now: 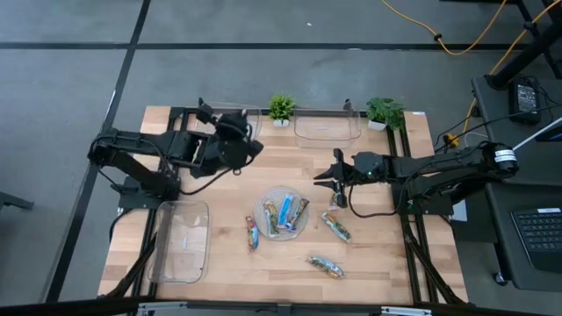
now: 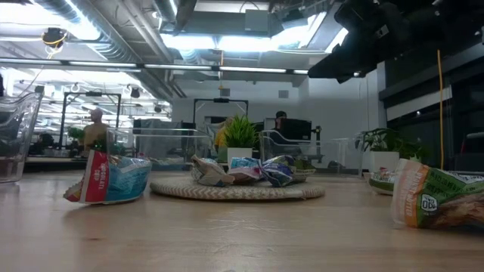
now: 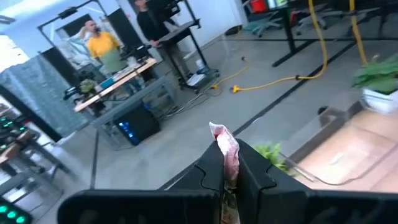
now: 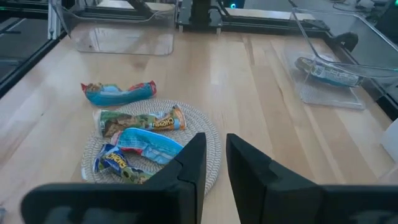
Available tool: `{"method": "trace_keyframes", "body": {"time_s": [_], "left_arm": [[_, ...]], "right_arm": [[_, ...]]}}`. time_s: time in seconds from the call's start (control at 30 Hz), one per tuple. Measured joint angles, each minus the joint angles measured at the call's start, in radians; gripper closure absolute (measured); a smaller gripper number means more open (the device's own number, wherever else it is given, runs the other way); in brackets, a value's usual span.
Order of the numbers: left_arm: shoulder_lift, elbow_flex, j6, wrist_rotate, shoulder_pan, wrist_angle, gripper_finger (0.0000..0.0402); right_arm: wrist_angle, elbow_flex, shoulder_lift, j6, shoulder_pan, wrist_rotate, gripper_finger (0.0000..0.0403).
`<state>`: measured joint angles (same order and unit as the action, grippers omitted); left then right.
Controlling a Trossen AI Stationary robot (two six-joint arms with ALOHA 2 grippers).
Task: Pick and place Granola Bars by type
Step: Put the red granola bar into the bottom transparent bin
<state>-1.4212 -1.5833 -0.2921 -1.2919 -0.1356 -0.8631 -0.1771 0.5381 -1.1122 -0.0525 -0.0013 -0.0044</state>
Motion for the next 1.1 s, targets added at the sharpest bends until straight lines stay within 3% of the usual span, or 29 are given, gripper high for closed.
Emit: {"method": "trace_keyframes", "body": {"time_s": [0.33,0.67,1.1], "left_arm": [[0.0,0.003,0.036,0.0,0.023,-0.001,0.0396],[0.0,0.003,0.106,0.006,-0.023,0.0,0.0395],[0.0,0.003,0.071,0.202,-0.133,-0.066,0.0394]], "right_arm": [[-0.052,0.0,0.0,0.026,0.0,0.0,0.0336],[-0.081,0.0,0.0,0.022,0.0,0.0,0.0336],[-0.074,0.0,0.0,-0.026,0.0,0.0,0.0336]]}}
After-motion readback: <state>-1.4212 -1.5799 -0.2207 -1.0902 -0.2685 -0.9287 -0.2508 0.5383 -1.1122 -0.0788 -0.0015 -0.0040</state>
